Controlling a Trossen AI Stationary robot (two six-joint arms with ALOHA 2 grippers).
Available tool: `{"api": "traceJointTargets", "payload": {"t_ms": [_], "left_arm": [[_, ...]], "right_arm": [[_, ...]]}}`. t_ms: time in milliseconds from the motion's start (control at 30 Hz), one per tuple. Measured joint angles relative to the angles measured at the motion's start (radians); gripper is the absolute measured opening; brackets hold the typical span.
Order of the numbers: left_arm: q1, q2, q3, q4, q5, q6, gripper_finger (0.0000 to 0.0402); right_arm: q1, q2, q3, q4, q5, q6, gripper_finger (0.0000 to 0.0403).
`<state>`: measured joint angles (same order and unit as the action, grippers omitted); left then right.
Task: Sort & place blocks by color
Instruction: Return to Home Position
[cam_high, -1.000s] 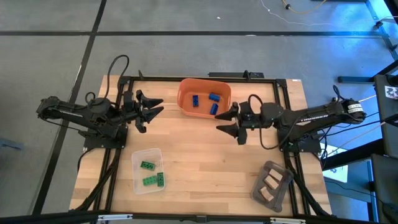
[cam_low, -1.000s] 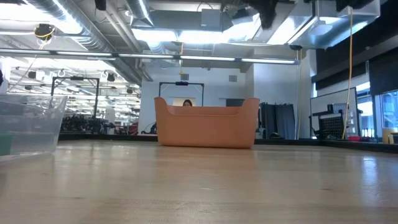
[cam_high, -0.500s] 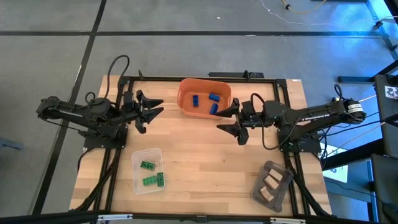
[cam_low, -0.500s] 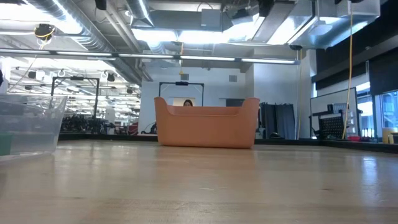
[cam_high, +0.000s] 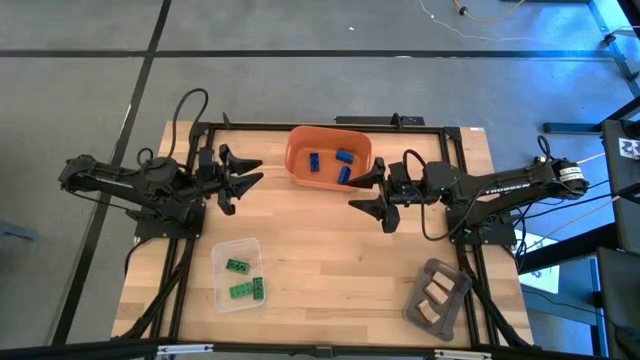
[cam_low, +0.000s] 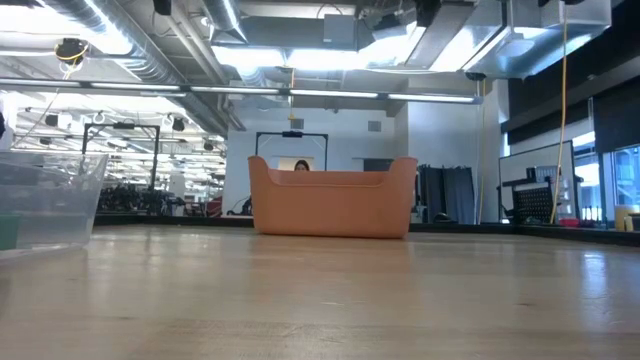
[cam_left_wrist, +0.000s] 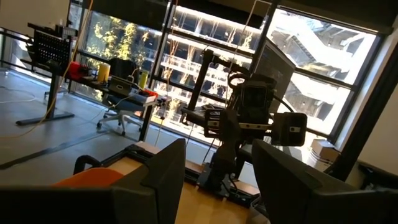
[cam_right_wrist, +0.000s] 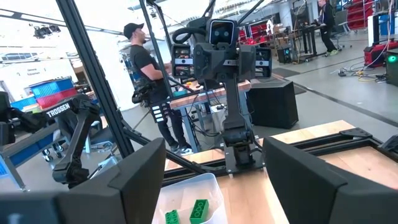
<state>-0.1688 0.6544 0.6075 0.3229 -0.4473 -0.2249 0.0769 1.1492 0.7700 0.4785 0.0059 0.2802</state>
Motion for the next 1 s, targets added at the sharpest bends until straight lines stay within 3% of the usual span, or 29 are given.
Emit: {"api": "traceJointTargets", "payload": {"t_ms": [267, 367, 533, 1000], "left_arm": [[0.000, -0.072, 0.000, -0.008, -0.009, 0.129, 0.0163], [0.000, -0.147, 0.000, -0.097, -0.019, 0.157, 0.0122], [0.000, -0.278, -0.006, -0.313, -0.032, 0.139, 0.0015], [0.000, -0.611, -0.344, -0.270, 0.000, 0.009, 0.0000]], "right_arm": [[0.000, 0.000, 0.001, 0.000, 0.000, 0.003, 0.0269], [0.000, 0.000, 0.001, 0.000, 0.000, 0.005, 0.0269], [0.000, 0.000, 0.001, 0.000, 0.000, 0.005, 0.0269], [0.000, 0.000, 0.001, 0.000, 0.000, 0.006, 0.0269]]}}
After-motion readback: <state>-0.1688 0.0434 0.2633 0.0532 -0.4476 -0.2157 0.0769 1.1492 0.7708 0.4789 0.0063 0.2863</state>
